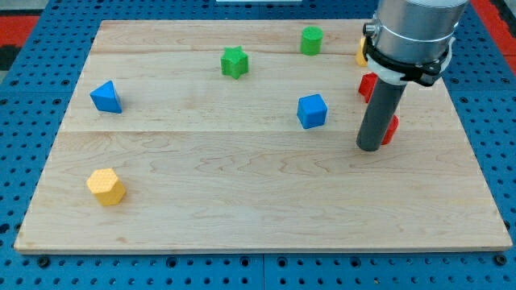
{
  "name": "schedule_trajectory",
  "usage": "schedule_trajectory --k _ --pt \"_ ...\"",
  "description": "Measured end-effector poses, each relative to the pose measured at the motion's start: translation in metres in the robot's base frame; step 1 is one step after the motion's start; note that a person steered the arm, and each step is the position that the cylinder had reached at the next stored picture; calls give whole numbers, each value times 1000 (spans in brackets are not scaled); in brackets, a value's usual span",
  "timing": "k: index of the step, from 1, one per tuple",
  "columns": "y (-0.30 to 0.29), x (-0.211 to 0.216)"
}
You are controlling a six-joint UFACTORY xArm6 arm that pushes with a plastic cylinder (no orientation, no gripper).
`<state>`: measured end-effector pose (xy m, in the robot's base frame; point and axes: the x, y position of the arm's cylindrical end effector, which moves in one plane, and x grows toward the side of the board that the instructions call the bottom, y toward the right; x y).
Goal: Locate the yellow hexagon at the bottom side of the red circle
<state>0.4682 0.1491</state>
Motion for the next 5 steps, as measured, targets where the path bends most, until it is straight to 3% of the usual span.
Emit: schedule_trajectory --k 3,4,5 --pt "19 10" --pt "-29 61" --pt "-160 82"
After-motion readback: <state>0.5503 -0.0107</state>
